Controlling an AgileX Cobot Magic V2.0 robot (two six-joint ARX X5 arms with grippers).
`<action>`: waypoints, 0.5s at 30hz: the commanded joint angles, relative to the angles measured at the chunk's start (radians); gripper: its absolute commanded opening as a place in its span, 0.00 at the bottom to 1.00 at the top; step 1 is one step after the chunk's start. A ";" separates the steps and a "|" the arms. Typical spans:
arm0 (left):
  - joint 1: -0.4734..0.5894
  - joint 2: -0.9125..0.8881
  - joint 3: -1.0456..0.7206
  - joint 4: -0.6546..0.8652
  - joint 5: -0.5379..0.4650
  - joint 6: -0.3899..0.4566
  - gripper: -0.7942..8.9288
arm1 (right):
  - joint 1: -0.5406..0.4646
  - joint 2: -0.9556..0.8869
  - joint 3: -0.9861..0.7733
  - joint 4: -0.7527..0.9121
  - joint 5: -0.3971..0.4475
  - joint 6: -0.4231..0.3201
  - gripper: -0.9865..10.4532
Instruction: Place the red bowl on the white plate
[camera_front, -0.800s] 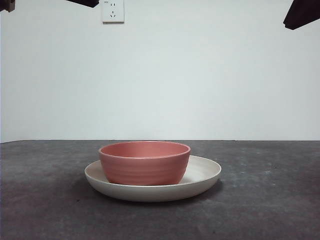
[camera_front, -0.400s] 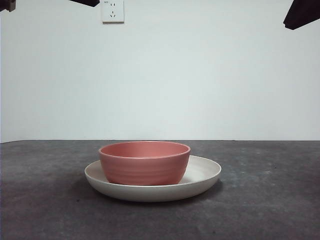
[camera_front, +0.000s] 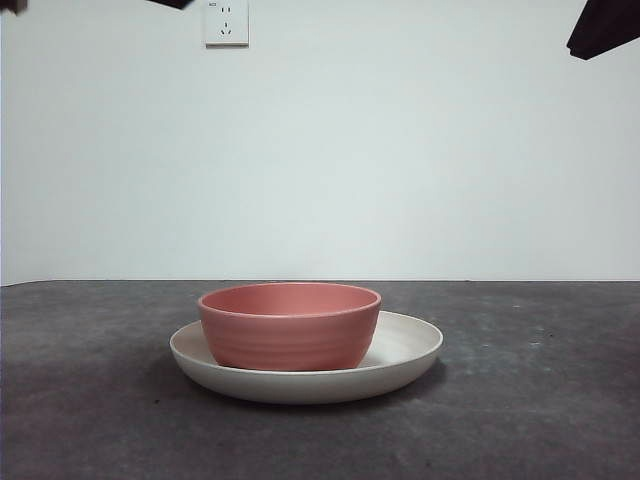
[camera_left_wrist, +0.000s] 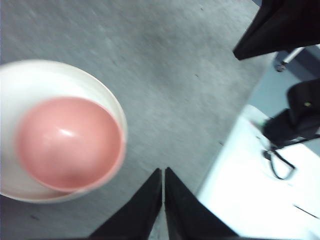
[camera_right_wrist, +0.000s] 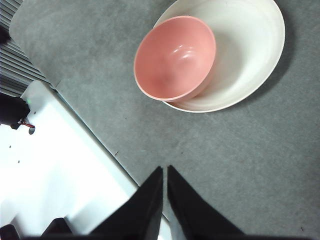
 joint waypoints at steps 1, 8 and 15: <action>0.048 -0.035 0.006 0.100 -0.076 0.099 0.09 | 0.006 0.005 0.019 0.006 -0.003 -0.012 0.09; 0.308 -0.198 -0.079 0.457 -0.195 0.181 0.09 | 0.006 0.005 0.019 0.006 -0.003 -0.012 0.09; 0.560 -0.415 -0.304 0.640 -0.274 0.183 0.09 | 0.006 0.005 0.019 0.006 -0.003 -0.012 0.09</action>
